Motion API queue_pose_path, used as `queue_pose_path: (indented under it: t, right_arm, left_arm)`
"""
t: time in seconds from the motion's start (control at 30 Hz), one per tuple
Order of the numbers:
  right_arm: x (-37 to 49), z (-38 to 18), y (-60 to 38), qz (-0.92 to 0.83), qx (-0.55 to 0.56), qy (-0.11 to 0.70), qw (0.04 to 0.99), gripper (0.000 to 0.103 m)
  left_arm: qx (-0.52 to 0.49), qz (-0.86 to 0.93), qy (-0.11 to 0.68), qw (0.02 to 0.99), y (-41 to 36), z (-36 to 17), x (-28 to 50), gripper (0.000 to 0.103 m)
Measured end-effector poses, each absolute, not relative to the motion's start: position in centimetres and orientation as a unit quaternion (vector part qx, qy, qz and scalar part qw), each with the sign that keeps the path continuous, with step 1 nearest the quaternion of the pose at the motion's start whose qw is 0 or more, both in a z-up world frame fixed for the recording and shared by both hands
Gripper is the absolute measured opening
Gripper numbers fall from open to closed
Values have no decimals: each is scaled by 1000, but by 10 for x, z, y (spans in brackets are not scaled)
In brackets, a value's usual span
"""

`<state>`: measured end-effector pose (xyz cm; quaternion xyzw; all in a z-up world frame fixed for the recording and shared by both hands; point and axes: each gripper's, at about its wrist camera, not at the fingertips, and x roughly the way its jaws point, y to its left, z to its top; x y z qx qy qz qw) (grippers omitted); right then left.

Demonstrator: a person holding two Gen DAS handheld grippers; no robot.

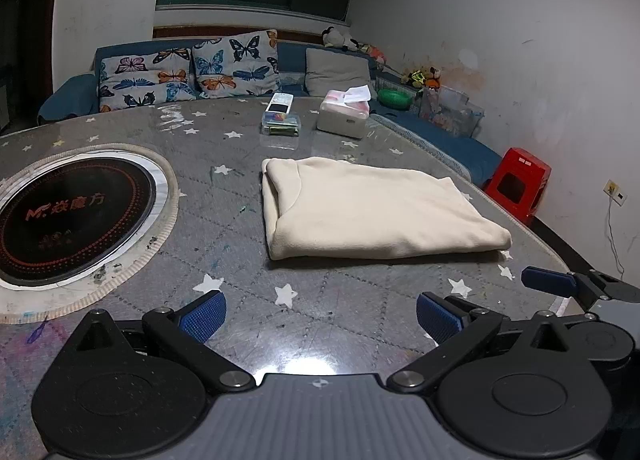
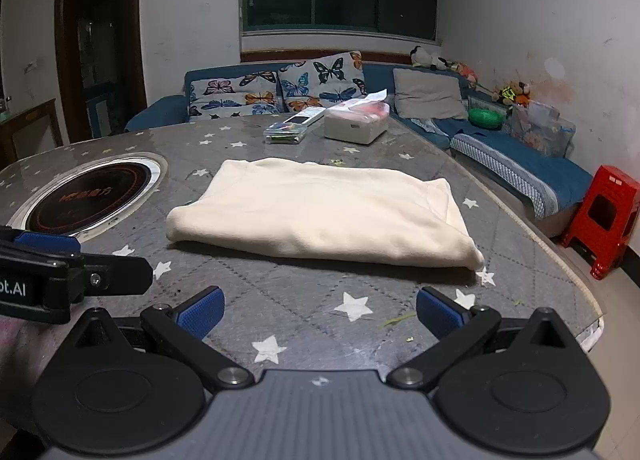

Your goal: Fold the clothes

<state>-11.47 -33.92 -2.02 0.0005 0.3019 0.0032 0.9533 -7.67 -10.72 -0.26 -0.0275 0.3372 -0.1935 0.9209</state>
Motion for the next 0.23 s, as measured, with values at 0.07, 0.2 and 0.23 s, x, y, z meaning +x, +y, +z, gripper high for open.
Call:
queue_pose_path:
  t: [0.07, 0.2, 0.23]
  right_arm:
    - [-113, -21, -341, 1, 3, 304, 953, 103]
    - [-109, -23, -344, -3, 8, 308, 952, 103]
    - [-109, -23, -345, -4, 9, 308, 951, 103]
  left_arm:
    - [-27, -191, 339, 921, -108, -4, -74, 103]
    - [-27, -191, 344, 919, -109, -5, -70, 103]
    - [-27, -191, 345, 919, -109, -5, -69, 103]
